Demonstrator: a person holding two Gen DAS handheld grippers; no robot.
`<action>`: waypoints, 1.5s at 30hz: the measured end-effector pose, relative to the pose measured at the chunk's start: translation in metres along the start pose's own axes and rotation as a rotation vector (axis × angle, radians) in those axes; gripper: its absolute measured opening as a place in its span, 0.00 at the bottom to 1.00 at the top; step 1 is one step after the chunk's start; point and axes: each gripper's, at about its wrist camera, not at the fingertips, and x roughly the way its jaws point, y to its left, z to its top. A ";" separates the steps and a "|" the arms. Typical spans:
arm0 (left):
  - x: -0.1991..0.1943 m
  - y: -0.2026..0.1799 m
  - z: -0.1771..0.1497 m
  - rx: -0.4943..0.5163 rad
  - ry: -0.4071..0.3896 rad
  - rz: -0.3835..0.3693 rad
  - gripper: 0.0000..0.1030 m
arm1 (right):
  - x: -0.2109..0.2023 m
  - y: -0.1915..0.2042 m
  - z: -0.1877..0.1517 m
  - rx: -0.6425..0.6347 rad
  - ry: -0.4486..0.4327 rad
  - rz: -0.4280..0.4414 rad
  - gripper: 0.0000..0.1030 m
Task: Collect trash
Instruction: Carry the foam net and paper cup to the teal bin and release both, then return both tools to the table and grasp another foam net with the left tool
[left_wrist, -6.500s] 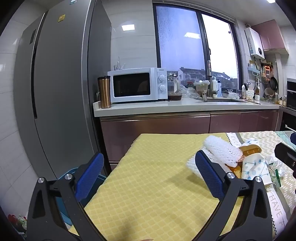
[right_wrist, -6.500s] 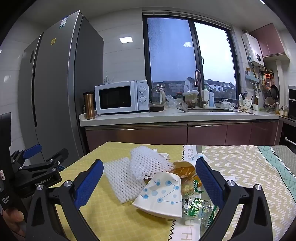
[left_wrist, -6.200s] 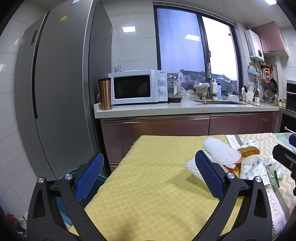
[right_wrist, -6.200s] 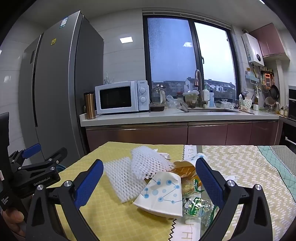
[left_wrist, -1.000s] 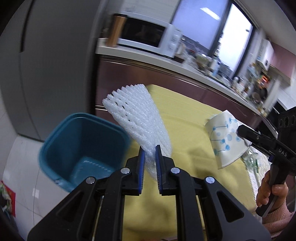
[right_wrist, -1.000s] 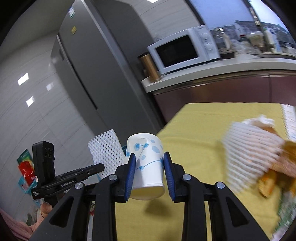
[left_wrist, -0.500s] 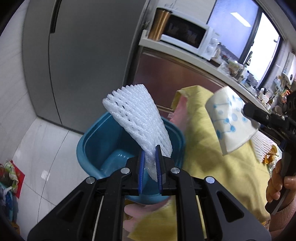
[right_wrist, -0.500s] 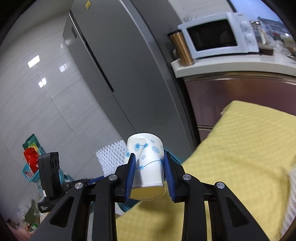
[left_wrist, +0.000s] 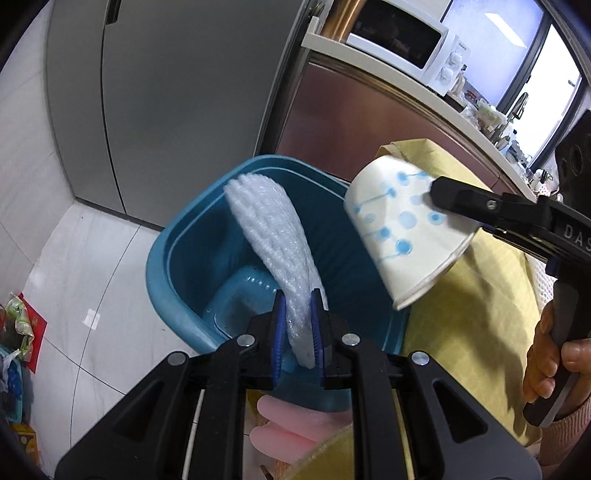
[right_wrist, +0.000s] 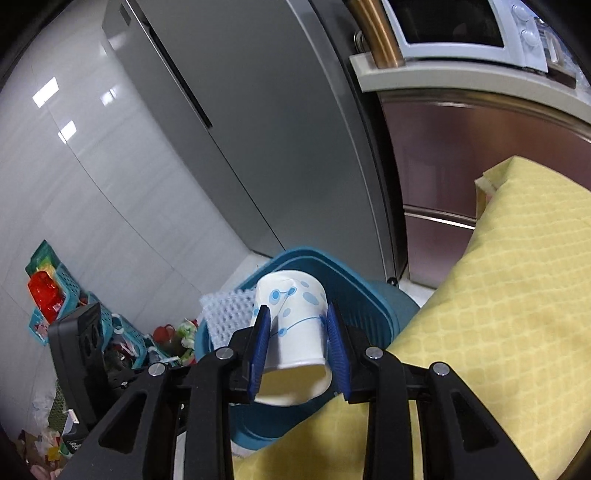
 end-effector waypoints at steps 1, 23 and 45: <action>0.002 0.001 0.000 0.000 0.003 0.000 0.13 | 0.003 0.000 0.000 0.002 0.009 -0.001 0.29; -0.034 -0.085 0.001 0.197 -0.150 -0.067 0.47 | -0.107 -0.007 -0.031 -0.050 -0.144 -0.028 0.43; -0.004 -0.329 -0.056 0.579 -0.031 -0.418 0.66 | -0.304 -0.156 -0.140 0.289 -0.416 -0.386 0.45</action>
